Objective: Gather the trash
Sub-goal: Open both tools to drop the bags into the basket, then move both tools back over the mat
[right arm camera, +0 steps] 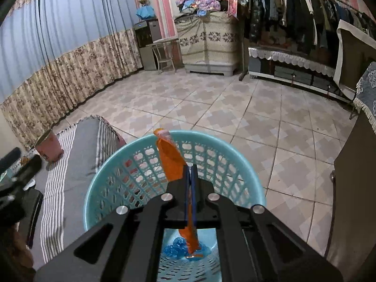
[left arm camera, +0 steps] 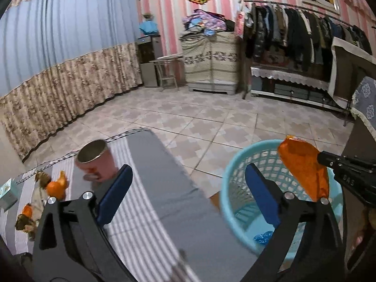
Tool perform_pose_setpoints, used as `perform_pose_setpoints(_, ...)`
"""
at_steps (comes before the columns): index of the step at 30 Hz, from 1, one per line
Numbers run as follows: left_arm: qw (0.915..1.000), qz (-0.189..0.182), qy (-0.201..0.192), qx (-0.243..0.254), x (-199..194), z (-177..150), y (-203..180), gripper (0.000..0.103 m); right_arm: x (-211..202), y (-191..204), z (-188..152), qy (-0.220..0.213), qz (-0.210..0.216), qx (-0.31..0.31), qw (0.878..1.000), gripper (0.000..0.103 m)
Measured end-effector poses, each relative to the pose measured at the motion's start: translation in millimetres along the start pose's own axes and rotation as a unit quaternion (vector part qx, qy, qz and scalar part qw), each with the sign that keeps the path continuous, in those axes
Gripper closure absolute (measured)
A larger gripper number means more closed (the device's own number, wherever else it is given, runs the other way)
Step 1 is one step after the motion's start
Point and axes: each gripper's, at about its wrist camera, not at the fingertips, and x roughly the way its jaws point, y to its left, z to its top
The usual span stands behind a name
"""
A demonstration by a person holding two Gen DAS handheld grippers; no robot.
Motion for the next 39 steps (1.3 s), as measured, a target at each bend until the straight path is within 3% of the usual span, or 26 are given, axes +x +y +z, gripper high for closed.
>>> perform_pose_setpoints(1, 1.0000, 0.003, 0.000, -0.004, -1.7, -0.3, 5.7, 0.009, 1.7, 0.5, -1.2, 0.002, -0.001, -0.001, 1.000, 0.092)
perform_pose_setpoints(2, 0.9999, 0.006, 0.001, -0.010, -4.3, -0.5, 13.0, 0.008, 3.7, 2.2, -2.5, 0.004, -0.001, -0.002, 1.000, 0.072)
perform_pose_setpoints(4, 0.9998, 0.014, 0.001, -0.017, -7.7, -0.9, 22.9, 0.007, 3.6, 5.1, -4.6, -0.002, -0.004, -0.006, 1.000, 0.053)
perform_pose_setpoints(7, 0.9994, 0.022, 0.001, -0.027, -12.6, -0.4, 35.6, 0.007, 1.7, 8.4, -5.5, -0.002, -0.006, -0.012, 1.000, 0.053)
perform_pose_setpoints(10, 0.9988, 0.035, -0.005, -0.033, -20.8, -2.2, 48.4, 0.006, -9.1, 14.3, -5.0, -0.022, -0.017, -0.022, 0.999, 0.028)
perform_pose_setpoints(14, 0.9980, 0.043, -0.010, -0.045, -33.3, -4.9, 62.6, 0.006, -23.7, 26.2, -3.8, -0.045, -0.020, -0.041, 0.998, 0.017)
perform_pose_setpoints(22, 0.9946, 0.089, -0.017, -0.050, -71.0, -27.3, 113.8, 0.005, -54.9, 73.9, -15.3, -0.077, 0.007, -0.081, 0.994, 0.010)
perform_pose_setpoints(27, 0.9899, 0.125, -0.002, -0.067, -94.3, -51.7, 159.2, 0.005, -70.5, 108.8, -27.0, -0.088, 0.032, -0.107, 0.990, 0.010)
perform_pose_setpoints(31, 0.9814, 0.170, 0.021, -0.087, -108.0, -80.0, 201.4, 0.005, -71.7, 136.6, -38.5, -0.078, 0.049, -0.122, 0.988, 0.010)
perform_pose_setpoints(39, 0.9667, 0.207, 0.065, -0.136, -110.6, -128.6, 255.1, 0.005, -74.1, 166.7, -68.7, -0.060, 0.054, -0.146, 0.986, 0.010)
